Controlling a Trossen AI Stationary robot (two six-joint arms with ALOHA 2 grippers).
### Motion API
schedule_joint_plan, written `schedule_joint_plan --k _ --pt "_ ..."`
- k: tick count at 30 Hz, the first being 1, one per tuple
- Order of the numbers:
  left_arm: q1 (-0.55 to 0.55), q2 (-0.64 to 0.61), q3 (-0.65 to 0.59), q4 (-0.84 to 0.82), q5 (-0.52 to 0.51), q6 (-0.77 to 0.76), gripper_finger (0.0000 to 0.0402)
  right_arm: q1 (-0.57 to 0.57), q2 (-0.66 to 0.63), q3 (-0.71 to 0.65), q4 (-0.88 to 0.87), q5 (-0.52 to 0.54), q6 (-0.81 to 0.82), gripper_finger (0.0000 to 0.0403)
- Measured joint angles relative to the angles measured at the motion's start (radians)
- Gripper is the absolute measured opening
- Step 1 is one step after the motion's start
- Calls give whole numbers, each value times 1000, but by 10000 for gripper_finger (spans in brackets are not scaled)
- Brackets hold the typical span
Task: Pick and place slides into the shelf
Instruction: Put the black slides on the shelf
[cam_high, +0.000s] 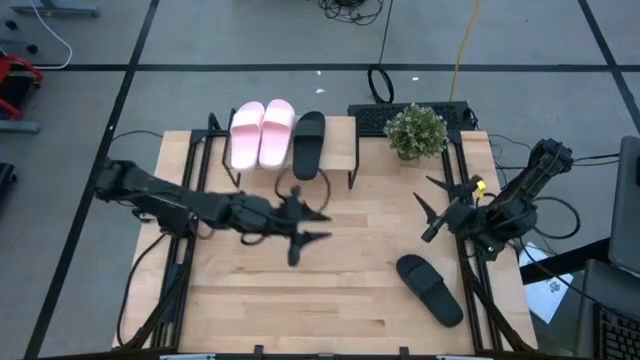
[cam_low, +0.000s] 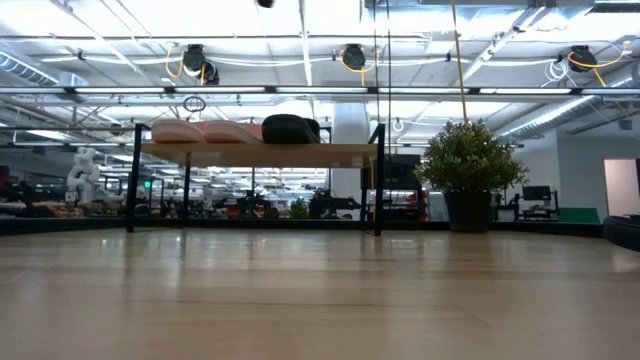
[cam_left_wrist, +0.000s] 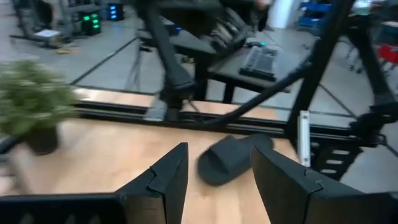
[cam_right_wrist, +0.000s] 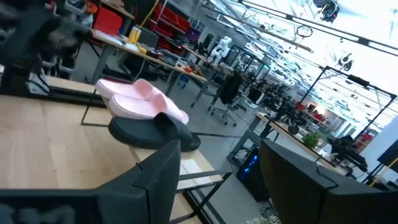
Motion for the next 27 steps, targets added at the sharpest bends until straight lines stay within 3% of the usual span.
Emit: schedule_joint_plan --k 10,14,21,27 --pt "-41 337 38 402 15 -52 175 -31 -134 0 46 -113 -96 210" --pt "-26 497 204 342 46 -46 175 -50 -166 0 117 -159 -141 210" --pt "-15 741 562 41 52 67 175 -52 -197 0 152 -180 -198 210" --pt "-14 854 675 15 67 51 175 -52 -207 0 156 -181 -220 210"
